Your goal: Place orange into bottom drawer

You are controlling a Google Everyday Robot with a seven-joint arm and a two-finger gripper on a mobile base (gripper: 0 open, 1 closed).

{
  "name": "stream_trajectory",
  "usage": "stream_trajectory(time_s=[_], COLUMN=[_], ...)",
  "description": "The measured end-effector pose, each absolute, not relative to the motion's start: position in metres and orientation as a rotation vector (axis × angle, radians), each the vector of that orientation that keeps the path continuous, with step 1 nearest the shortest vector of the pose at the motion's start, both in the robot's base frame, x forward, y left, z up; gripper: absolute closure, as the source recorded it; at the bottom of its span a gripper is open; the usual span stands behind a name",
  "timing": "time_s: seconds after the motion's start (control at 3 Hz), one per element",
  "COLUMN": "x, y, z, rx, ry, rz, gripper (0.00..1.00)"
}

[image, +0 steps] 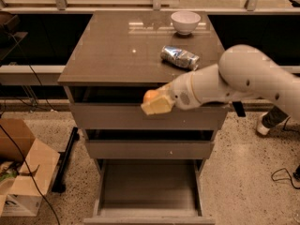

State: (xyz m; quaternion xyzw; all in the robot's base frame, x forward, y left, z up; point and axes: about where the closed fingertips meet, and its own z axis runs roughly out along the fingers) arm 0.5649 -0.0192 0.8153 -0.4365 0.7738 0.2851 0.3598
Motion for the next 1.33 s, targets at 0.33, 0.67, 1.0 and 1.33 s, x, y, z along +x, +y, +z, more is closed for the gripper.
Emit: stream_trajectory(time_s=[0.33, 0.67, 1.0, 1.33], x=[0.556, 0.557, 0.56, 0.564], y=[-0.027, -0.03, -0.043, -0.05], z=[0.757, 0.752, 0.726, 0.679], rx=[-1.079, -1.069, -1.017, -0.993], ry=[2.052, 2.059, 2.102, 2.155], rz=[0.802, 0.801, 0.795, 0.798], gripper=[1.0, 1.0, 1.0, 1.0])
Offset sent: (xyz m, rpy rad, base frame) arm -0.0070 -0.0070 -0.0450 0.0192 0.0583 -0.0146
